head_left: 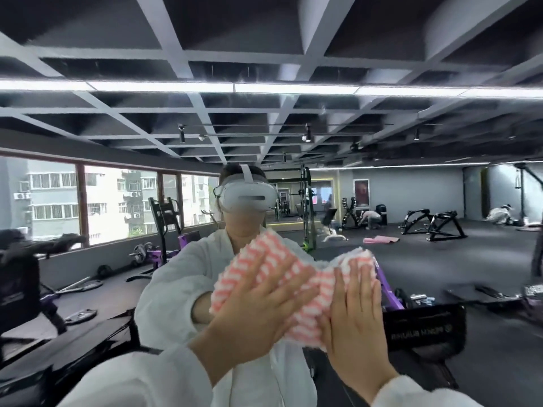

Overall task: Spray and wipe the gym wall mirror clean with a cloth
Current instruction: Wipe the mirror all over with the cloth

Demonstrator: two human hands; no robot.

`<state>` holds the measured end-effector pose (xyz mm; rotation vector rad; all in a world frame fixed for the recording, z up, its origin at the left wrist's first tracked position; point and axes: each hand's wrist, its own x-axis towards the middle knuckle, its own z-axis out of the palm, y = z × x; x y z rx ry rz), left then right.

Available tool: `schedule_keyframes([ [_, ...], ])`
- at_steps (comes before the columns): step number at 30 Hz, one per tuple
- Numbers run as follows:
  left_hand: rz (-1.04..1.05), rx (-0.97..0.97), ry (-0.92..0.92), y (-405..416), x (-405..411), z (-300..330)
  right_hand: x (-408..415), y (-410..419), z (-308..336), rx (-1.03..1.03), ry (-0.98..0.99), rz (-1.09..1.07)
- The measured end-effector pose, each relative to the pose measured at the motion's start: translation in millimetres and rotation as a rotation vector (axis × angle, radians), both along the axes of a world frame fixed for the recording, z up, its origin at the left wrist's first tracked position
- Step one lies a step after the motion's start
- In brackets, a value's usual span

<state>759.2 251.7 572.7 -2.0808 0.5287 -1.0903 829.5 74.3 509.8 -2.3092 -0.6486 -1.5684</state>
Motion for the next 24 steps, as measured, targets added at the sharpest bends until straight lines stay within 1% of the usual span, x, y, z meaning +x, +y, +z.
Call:
schedule_keyframes([
  [3, -0.013, -0.090, -0.100, -14.3, 12.8, 54.8, 9.7, -8.2, 62.8, 0.109, 0.027, -0.029],
  [7, 0.056, -0.191, -0.220, -46.5, 20.8, 140.3, 20.4, -23.4, 155.9, 0.191, 0.016, -0.087],
  [10, 0.125, -0.224, -0.281, -62.4, 27.5, 197.7, 24.0, -33.1, 213.1, 0.218, 0.045, -0.089],
  [14, 0.158, -0.216, -0.301, -70.2, 26.9, 259.0, 22.5, -34.7, 272.4, 0.247, 0.080, -0.096],
  [19, 0.183, -0.291, -0.420, -41.1, 14.3, 287.4, 8.6, -1.6, 319.4, 0.237, 0.047, -0.059],
  [24, 0.214, -0.468, -0.464, 15.4, -13.6, 288.9, -16.9, 58.6, 329.4, 0.136, -0.087, 0.033],
])
